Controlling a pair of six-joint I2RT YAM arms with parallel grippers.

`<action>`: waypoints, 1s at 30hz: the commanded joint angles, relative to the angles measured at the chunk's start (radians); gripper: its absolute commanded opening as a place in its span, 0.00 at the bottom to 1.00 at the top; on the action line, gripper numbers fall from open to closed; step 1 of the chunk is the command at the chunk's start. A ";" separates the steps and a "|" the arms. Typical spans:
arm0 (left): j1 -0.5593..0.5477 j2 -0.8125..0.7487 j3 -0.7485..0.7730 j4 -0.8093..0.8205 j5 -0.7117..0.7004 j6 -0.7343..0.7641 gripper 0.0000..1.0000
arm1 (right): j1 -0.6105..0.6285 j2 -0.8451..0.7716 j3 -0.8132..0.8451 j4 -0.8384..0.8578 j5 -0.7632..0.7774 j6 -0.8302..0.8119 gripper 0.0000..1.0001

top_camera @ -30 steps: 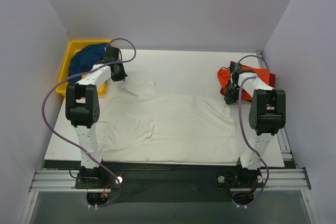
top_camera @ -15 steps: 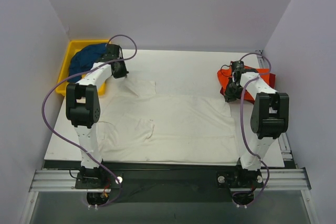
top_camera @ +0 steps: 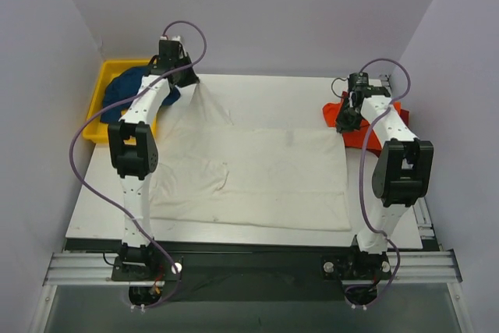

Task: Fold and stack the t-shirts
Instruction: Fold the other side of the tshirt into a rectangle

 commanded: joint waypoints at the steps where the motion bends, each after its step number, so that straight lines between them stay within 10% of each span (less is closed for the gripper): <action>1: 0.000 0.074 0.139 -0.032 0.044 -0.006 0.00 | -0.006 0.004 0.075 -0.064 0.013 -0.012 0.00; 7: 0.008 0.128 0.298 -0.086 0.092 0.015 0.00 | -0.006 0.048 0.167 -0.094 0.005 -0.028 0.00; 19: 0.012 -0.358 -0.420 0.069 0.009 0.133 0.00 | -0.006 -0.062 0.003 -0.090 0.002 -0.043 0.00; 30: 0.019 -0.598 -0.684 0.003 -0.207 0.070 0.00 | -0.004 -0.145 -0.135 -0.090 0.054 -0.023 0.00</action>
